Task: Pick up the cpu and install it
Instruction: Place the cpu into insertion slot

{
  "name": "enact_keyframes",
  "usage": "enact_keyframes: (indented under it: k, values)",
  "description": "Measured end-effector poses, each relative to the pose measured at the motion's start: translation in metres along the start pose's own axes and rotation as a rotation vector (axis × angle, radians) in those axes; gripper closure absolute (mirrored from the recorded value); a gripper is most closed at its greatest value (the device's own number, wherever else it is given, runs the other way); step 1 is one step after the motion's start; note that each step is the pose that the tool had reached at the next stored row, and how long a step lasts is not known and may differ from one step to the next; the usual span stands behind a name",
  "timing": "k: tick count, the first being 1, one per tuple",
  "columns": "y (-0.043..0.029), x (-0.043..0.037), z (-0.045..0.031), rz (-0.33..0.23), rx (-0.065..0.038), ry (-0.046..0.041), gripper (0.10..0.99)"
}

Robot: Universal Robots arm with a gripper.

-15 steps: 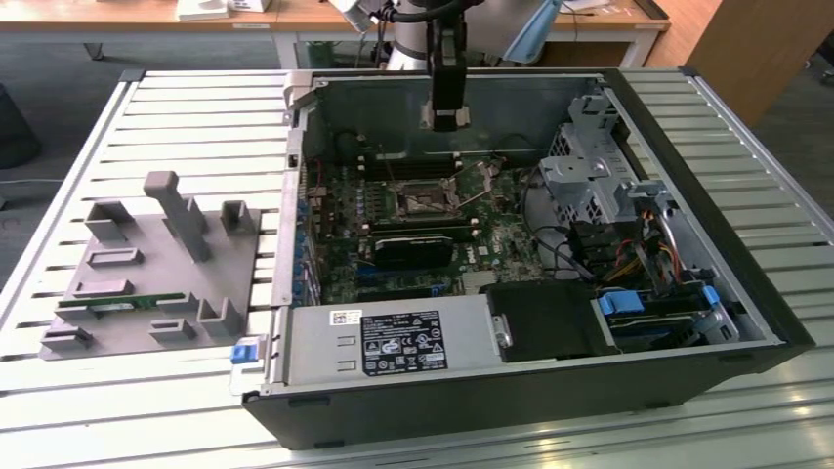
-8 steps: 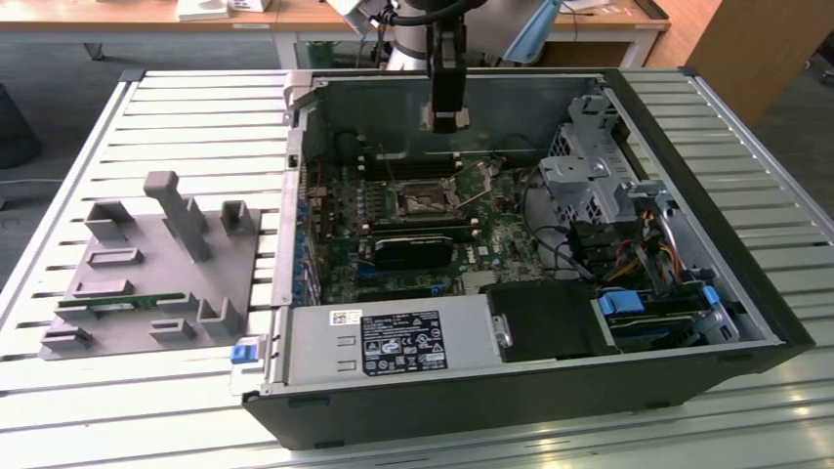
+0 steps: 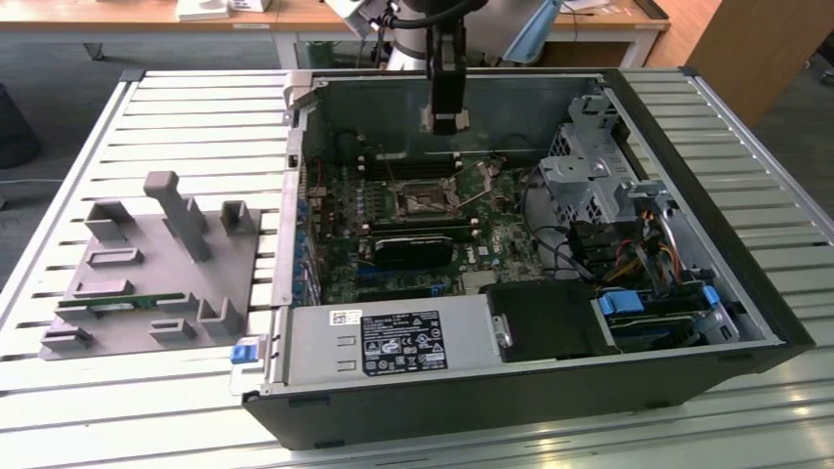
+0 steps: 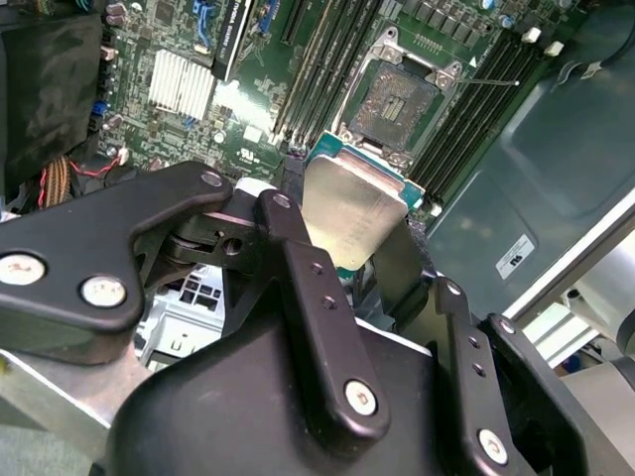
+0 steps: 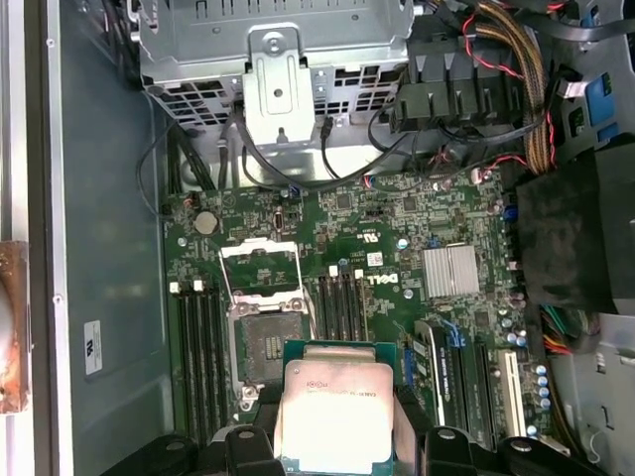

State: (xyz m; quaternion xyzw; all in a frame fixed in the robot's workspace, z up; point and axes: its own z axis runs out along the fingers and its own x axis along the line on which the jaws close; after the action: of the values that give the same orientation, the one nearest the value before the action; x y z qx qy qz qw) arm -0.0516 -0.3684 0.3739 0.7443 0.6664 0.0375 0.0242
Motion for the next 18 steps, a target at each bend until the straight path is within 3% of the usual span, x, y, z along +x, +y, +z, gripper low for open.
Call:
enact_keyframes:
  k: [18]
  values:
    - [-0.004,-0.0006,0.0103,0.0,0.0,0.0,0.557]
